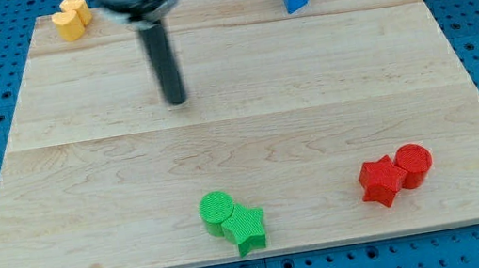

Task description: Move your arms to the blue triangle

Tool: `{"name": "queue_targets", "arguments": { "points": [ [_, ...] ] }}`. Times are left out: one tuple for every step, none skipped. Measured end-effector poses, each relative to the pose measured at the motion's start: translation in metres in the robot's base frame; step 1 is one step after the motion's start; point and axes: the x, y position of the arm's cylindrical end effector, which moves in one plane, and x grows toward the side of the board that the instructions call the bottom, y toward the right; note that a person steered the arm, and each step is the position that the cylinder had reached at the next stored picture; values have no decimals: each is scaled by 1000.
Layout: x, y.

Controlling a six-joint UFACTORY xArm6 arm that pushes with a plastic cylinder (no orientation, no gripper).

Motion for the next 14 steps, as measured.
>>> {"name": "queue_targets", "arguments": {
  "points": [
    [-49, 103],
    [-100, 208],
    [-153, 296],
    [-160, 283],
    [-134, 247],
    [-108, 235],
    [-110, 158],
    [-114, 58],
    [-134, 28],
    [-174, 32],
    [-183, 55],
    [-173, 68],
    [-167, 93],
    [-151, 103]
  ]
}}
